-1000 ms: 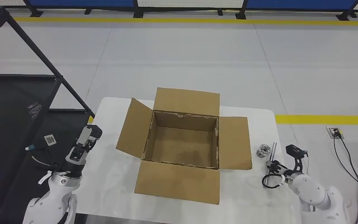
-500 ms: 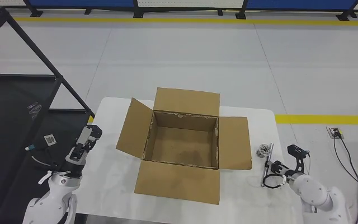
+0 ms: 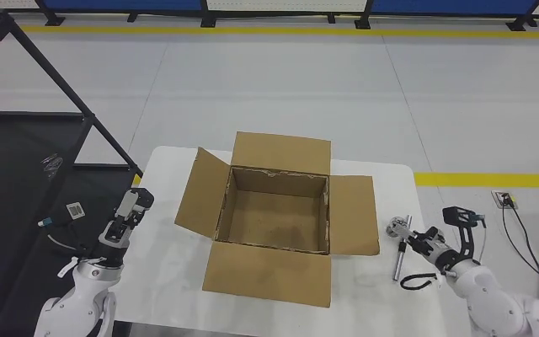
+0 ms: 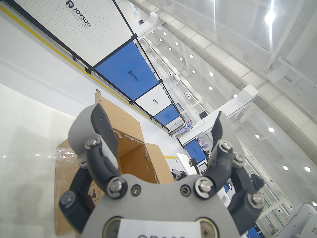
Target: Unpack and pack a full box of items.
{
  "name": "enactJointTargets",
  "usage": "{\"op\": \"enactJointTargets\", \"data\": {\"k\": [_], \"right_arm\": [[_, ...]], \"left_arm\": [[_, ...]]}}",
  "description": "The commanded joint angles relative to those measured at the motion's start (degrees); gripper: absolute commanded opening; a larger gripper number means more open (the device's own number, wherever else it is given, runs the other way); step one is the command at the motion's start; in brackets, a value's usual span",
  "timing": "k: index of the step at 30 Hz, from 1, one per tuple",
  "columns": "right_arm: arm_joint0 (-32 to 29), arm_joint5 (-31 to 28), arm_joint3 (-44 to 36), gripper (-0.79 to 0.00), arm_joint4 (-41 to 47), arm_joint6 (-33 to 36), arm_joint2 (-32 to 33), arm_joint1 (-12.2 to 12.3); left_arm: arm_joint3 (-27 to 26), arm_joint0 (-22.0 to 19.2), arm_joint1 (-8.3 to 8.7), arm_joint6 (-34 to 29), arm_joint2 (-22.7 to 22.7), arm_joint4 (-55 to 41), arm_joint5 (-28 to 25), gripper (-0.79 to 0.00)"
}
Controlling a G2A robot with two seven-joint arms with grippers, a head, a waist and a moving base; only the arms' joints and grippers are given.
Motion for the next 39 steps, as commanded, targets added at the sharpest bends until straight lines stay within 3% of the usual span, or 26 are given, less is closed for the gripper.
{"op": "enactJointTargets", "data": {"k": [1,6,15,18,23,32,39], "right_arm": [[0.36,-3.66,-1.22,0.000,0.92,1.53,-0.41,0.31],[6.35,-8.02,-0.30,0.000,-0.37,10.91,-4.05,1.31],[6.35,-8.02,-0.30,0.000,-0.37,10.91,-4.05,1.31],[6.79,-5.57,0.52,0.000,-1.18,11.20,-6.30,1.26],[10.92,-1.09,4.25,0.000,6.94,12.38,-7.61,1.22],[19.07,-0.61,14.25,0.000,16.49,18.56,-10.39,1.79],[22.78,1.15,18.13,0.000,15.97,19.12,-13.94,2.15]], "left_arm": [[0.00,0.00,0.00,0.00,0.00,0.00,0.00,0.000],[0.00,0.00,0.00,0.00,0.00,0.00,0.00,0.000],[0.00,0.00,0.00,0.00,0.00,0.00,0.00,0.000],[0.00,0.00,0.00,0.00,0.00,0.00,0.00,0.000],[0.00,0.00,0.00,0.00,0.00,0.00,0.00,0.000],[0.00,0.00,0.00,0.00,0.00,0.00,0.00,0.000],[0.00,0.00,0.00,0.00,0.00,0.00,0.00,0.000]]}}
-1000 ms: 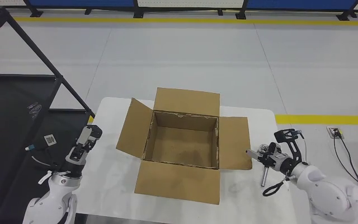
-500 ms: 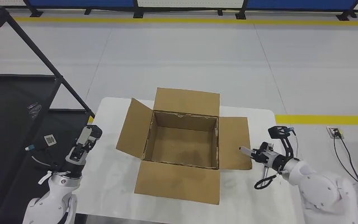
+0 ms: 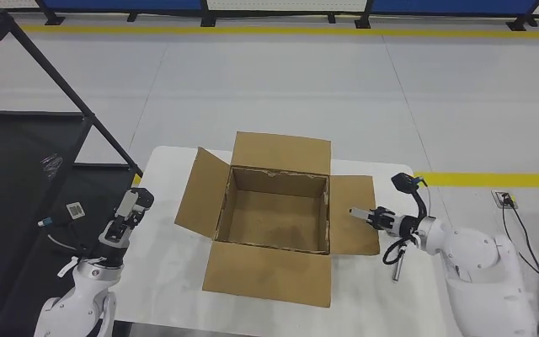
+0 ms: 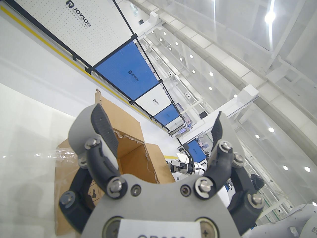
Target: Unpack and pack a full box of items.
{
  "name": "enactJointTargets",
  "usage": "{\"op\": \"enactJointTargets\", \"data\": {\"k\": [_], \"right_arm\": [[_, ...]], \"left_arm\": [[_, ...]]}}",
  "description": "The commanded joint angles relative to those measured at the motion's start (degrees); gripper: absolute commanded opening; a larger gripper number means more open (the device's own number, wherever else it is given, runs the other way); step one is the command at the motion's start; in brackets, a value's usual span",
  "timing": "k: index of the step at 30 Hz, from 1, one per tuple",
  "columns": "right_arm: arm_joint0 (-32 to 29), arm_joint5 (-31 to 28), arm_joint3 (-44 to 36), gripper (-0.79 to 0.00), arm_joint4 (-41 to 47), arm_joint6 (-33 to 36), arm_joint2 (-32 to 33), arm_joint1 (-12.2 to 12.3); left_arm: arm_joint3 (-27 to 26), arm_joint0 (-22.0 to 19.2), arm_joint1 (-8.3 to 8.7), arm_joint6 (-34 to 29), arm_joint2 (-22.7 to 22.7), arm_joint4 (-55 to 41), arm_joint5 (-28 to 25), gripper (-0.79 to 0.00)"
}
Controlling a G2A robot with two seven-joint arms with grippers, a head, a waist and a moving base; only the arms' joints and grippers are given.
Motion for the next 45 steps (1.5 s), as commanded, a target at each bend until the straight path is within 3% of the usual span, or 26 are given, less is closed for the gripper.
{"op": "enactJointTargets", "data": {"k": [1,24,31,37,45], "right_arm": [[0.55,0.49,0.33,0.000,-0.42,-0.35,-1.19,0.05],[0.89,3.15,-1.57,0.000,-0.04,-3.26,-8.25,0.92],[-5.66,7.25,-9.35,0.000,-4.40,-6.21,-0.62,2.41],[-13.53,9.80,-16.62,0.000,-15.19,-6.22,4.59,3.75],[-16.74,12.28,-13.56,0.000,-22.72,-3.96,5.06,4.47]], "left_arm": [[0.00,0.00,0.00,0.00,0.00,0.00,0.00,0.000],[0.00,0.00,0.00,0.00,0.00,0.00,0.00,0.000],[0.00,0.00,0.00,0.00,0.00,0.00,0.00,0.000],[0.00,0.00,0.00,0.00,0.00,0.00,0.00,0.000],[0.00,0.00,0.00,0.00,0.00,0.00,0.00,0.000]]}}
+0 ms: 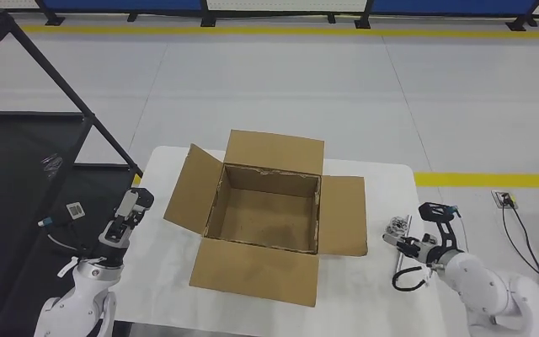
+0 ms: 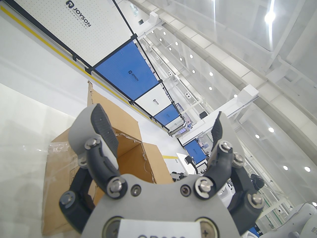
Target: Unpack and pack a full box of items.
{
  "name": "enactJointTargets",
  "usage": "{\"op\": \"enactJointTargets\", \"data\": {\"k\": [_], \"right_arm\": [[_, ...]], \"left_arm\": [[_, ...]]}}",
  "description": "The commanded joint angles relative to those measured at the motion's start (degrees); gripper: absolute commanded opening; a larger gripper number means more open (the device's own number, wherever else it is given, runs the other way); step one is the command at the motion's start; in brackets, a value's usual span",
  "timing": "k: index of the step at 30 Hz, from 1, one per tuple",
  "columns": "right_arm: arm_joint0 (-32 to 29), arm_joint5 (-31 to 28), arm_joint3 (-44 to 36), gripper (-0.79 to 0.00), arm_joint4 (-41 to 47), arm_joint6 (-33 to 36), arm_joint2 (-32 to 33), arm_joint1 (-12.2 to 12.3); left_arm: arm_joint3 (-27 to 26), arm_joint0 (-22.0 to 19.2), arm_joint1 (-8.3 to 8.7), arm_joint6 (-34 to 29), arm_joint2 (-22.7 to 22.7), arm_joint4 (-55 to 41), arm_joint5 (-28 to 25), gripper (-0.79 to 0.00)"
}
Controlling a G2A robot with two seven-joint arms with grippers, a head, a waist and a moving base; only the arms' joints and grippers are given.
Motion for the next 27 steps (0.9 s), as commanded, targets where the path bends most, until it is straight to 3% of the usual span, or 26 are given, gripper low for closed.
{"op": "enactJointTargets", "data": {"k": [1,13,20,27], "right_arm": [[0.50,1.32,1.66,0.000,0.13,0.42,-0.01,0.02],[0.26,1.72,2.05,0.000,-0.22,-0.39,-0.05,0.00],[2.72,3.02,4.82,0.000,-12.38,-0.29,-5.75,0.23],[7.45,1.26,10.88,0.000,-14.57,2.46,-8.65,0.25]], "left_arm": [[0.00,0.00,0.00,0.00,0.00,0.00,0.00,0.000],[0.00,0.00,0.00,0.00,0.00,0.00,0.00,0.000],[0.00,0.00,0.00,0.00,0.00,0.00,0.00,0.000],[0.00,0.00,0.00,0.00,0.00,0.00,0.00,0.000]]}}
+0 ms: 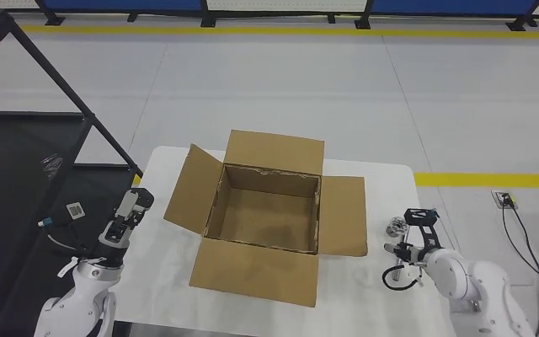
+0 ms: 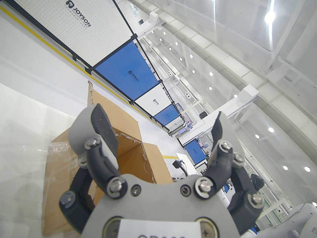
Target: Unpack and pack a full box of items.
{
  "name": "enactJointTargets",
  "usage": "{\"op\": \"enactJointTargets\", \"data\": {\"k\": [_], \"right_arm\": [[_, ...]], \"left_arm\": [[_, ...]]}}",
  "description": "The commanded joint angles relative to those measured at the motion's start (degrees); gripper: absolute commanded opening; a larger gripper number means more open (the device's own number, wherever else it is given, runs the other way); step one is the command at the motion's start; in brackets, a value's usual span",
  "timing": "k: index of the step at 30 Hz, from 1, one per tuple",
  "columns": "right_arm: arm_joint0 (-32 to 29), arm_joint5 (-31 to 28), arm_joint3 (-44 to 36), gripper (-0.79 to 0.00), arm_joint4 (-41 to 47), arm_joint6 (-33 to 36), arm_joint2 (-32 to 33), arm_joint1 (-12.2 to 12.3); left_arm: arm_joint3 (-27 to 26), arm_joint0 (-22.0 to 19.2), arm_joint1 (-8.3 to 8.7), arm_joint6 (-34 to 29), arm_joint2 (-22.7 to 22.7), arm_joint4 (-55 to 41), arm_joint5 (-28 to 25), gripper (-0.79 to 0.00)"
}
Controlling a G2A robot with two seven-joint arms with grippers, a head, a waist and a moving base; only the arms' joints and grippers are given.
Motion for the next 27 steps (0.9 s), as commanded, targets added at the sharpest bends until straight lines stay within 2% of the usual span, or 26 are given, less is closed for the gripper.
{"op": "enactJointTargets", "data": {"k": [1,2,4,5,20,27], "right_arm": [[1.35,0.76,1.92,-0.031,-0.26,0.09,-0.83,-0.12],[2.04,0.99,2.85,-0.105,-0.56,0.16,-1.18,-0.15],[3.29,1.19,4.78,-0.403,-1.11,0.35,-1.93,-0.21],[3.91,1.55,5.73,-0.434,-1.89,0.46,-2.38,-0.24],[10.04,1.99,15.97,-0.437,-2.16,0.07,-5.60,-0.77],[11.68,2.03,19.00,-0.471,-1.65,-0.41,-6.30,-0.96]], "left_arm": [[0.00,0.00,0.00,0.00,0.00,0.00,0.00,0.000],[0.00,0.00,0.00,0.00,0.00,0.00,0.00,0.000],[0.00,0.00,0.00,0.00,0.00,0.00,0.00,0.000],[0.00,0.00,0.00,0.00,0.00,0.00,0.00,0.000],[0.00,0.00,0.00,0.00,0.00,0.00,0.00,0.000],[0.00,0.00,0.00,0.00,0.00,0.00,0.00,0.000]]}}
